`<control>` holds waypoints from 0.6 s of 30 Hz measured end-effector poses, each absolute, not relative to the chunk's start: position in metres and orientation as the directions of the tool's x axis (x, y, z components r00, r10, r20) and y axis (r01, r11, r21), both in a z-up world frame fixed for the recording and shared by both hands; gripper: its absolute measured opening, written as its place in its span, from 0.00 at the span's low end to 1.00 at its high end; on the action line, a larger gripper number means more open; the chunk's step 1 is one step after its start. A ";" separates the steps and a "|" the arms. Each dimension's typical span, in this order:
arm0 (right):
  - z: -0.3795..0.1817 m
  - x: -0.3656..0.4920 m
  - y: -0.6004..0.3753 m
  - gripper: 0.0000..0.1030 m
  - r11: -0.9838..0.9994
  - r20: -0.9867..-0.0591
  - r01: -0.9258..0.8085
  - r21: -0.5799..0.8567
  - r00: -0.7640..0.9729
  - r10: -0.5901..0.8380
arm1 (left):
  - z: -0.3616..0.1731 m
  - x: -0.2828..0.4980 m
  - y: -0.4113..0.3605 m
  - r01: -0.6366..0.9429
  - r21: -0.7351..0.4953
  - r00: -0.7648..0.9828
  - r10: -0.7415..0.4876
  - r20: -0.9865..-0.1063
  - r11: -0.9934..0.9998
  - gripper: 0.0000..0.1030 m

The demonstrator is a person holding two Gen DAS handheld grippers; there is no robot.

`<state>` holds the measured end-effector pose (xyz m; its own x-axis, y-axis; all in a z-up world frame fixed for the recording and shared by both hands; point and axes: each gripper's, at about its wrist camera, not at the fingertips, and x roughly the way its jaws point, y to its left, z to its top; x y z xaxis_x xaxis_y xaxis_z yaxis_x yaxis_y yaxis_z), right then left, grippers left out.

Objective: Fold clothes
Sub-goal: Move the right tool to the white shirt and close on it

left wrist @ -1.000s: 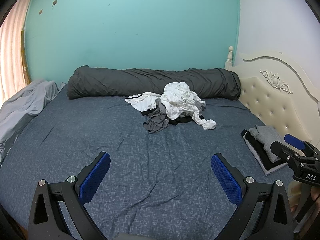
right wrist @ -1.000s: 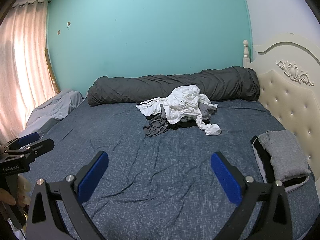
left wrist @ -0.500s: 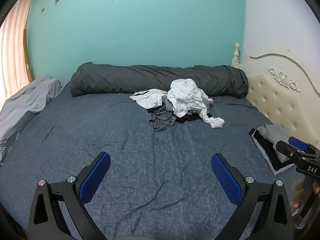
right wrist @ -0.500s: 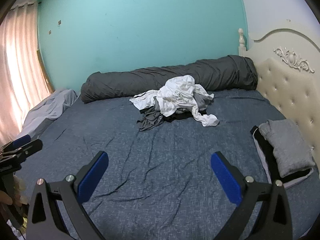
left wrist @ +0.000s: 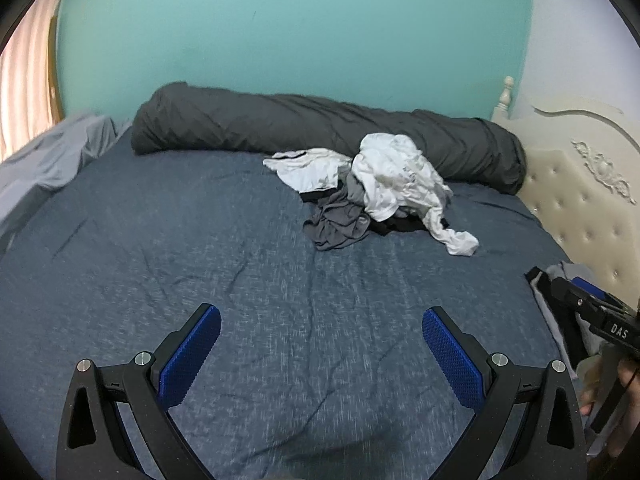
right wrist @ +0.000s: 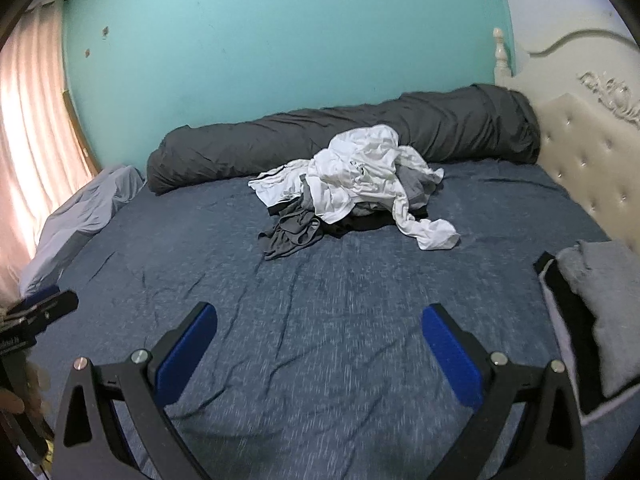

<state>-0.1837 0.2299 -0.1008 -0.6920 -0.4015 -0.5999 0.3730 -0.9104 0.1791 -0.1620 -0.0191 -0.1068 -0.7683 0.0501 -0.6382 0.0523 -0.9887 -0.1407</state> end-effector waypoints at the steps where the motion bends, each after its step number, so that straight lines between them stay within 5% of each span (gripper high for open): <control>1: -0.105 -0.194 0.227 1.00 -0.909 -0.601 0.375 0.183 -0.689 -0.405 | -0.113 -0.173 -0.021 0.059 -0.149 -0.764 0.052 -0.643 -0.987 1.00; 18: -0.185 -0.404 0.172 1.00 -0.918 -0.598 0.372 0.140 -0.707 -0.378 | -0.216 -0.312 -0.057 0.186 -0.259 -0.706 0.054 -0.706 -0.948 1.00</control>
<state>-0.4044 0.1722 -0.1850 -0.7065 -0.3777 -0.5985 0.3719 -0.9176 0.1400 -0.3121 -0.0567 -0.2161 -0.7057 0.0543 -0.7064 0.1862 -0.9478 -0.2589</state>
